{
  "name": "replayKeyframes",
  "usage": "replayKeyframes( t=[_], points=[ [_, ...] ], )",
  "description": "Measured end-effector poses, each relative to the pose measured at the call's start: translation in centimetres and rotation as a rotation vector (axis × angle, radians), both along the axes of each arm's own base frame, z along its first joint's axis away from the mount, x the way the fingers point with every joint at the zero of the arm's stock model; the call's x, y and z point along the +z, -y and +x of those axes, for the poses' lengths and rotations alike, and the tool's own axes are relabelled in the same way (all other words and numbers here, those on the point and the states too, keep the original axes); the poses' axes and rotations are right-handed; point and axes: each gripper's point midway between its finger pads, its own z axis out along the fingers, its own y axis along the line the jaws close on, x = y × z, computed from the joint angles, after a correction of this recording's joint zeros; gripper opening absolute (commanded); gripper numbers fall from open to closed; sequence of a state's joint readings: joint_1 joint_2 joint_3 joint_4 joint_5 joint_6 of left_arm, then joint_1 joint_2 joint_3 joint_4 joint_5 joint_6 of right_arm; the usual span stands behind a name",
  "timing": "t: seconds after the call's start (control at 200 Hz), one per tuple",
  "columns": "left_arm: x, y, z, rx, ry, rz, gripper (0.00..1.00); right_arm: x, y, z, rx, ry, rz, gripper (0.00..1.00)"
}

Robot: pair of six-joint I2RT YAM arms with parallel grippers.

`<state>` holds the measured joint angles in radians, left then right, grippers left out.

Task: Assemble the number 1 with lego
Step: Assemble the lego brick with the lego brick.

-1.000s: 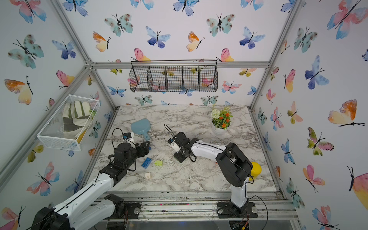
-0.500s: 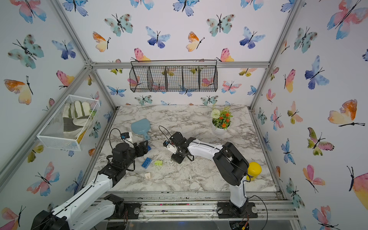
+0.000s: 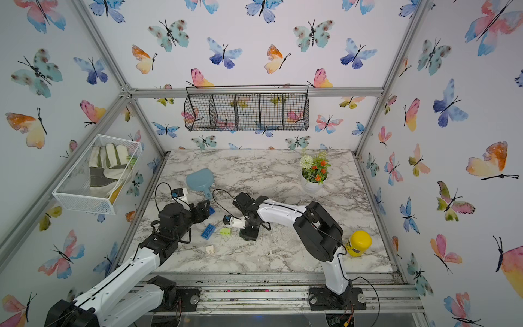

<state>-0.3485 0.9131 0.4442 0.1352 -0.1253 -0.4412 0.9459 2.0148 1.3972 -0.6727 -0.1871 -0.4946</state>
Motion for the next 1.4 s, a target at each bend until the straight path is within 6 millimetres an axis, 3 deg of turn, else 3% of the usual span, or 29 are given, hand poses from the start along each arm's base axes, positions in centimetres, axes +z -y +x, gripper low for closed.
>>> replayKeyframes(
  t=[0.33,0.506,0.681,0.881,1.001,1.146,1.397],
  points=[
    [0.1,-0.3,-0.5,0.000,-0.002,0.007,0.80,2.3,0.9,-1.4,-0.031,-0.011,0.057,0.81],
    [-0.9,0.0,-0.9,-0.030,-0.044,0.018,0.80,6.7,2.1,-0.4,-0.209,0.094,0.228,0.81],
    [-3.0,0.9,-1.6,-0.100,-0.132,0.034,0.79,10.8,3.1,1.8,-0.520,0.176,0.448,0.77],
    [-4.4,1.4,-2.2,-0.135,-0.254,0.045,0.77,11.6,5.5,4.7,-0.890,0.190,0.519,0.65],
    [-5.3,1.3,-2.9,-0.129,-0.357,0.055,0.79,12.5,7.3,6.3,-1.048,0.212,0.548,0.63],
    [-6.3,2.1,-4.8,-0.139,-0.473,0.037,0.79,13.7,9.2,7.0,-1.142,0.240,0.593,0.62],
    [-9.0,2.4,-7.4,-0.085,-0.664,0.003,0.78,14.1,10.1,7.0,-1.183,0.242,0.614,0.62]
  ],
)
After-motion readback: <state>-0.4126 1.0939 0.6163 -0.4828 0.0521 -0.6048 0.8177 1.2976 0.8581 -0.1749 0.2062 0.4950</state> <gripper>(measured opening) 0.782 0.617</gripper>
